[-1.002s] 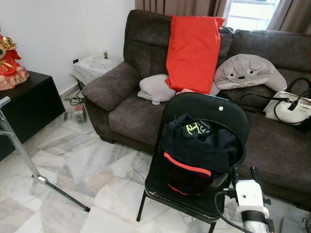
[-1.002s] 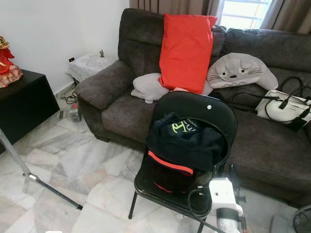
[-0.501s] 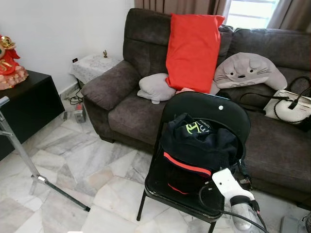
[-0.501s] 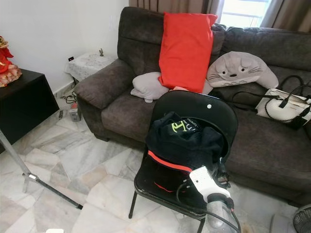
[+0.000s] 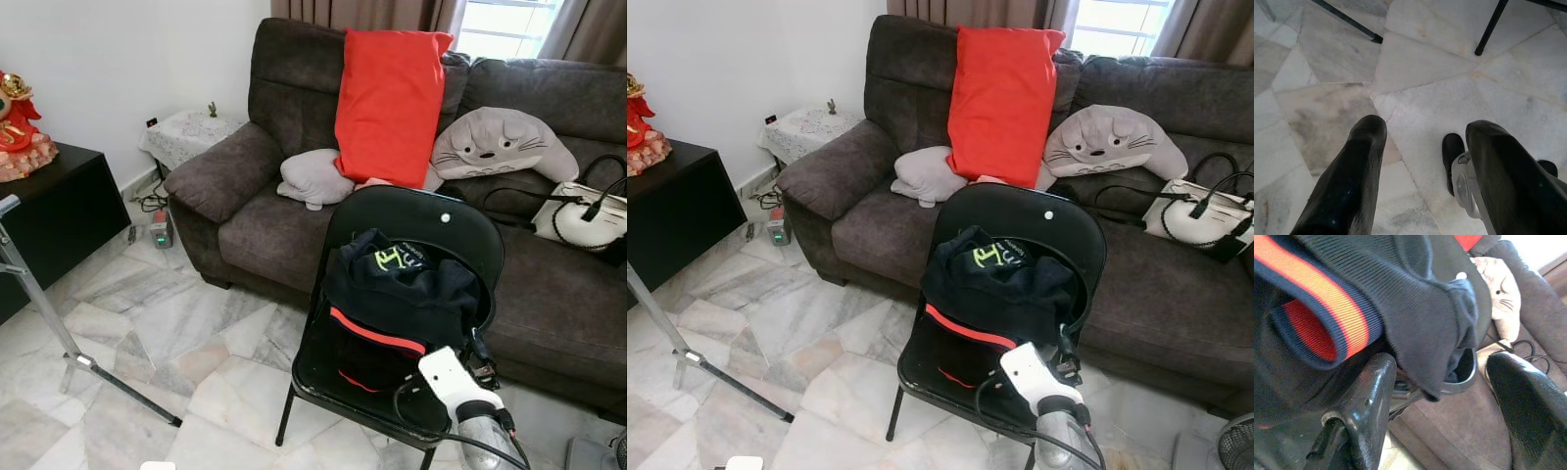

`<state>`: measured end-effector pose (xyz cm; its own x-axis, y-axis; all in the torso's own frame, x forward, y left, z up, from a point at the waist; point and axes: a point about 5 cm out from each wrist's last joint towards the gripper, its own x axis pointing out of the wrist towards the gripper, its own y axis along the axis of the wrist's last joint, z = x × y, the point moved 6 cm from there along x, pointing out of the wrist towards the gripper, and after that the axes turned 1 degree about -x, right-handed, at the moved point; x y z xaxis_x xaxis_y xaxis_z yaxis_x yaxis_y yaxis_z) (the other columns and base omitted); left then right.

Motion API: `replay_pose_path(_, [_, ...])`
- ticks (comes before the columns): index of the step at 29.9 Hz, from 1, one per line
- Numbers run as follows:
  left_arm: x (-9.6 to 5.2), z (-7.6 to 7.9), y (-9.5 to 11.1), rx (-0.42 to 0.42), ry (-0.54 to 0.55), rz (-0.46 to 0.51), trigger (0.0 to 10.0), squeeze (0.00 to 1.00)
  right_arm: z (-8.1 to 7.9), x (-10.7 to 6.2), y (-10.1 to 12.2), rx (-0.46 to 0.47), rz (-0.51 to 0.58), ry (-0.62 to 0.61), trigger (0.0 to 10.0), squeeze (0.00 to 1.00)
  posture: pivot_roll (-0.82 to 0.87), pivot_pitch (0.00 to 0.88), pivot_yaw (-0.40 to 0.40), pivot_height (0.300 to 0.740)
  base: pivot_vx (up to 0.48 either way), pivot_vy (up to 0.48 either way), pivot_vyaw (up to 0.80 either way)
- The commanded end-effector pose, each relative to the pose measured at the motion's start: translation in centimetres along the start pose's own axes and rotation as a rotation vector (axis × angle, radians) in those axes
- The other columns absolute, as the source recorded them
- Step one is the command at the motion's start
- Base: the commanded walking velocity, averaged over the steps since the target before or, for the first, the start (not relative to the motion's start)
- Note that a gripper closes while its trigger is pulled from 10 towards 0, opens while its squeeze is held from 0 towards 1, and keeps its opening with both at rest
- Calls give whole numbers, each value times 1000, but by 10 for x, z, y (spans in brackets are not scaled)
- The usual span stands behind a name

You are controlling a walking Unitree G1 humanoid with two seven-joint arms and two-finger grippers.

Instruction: Hang hanger

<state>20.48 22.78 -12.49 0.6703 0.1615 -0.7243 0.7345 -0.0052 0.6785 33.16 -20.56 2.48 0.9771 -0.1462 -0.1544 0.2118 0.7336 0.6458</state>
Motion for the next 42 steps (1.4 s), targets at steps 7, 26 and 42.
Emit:
replay_pose_path(7, [-2,0,-5,9,-5,-5,10000,0,-5,2,-5,-2,-18,22,10000,0,45,0,-7,740,0,0,0])
replay_pose_path(26, [-3,-5,-10,11,1,-27,10000,0,23,20,10,-12,36,-83,10000,0,50,0,-8,740,0,0,0])
replay_pose_path(42, [-2,-1,-10,10,-3,-34,10000,0,23,29,19,9,57,-65,10000,0,51,0,-3,740,0,0,0])
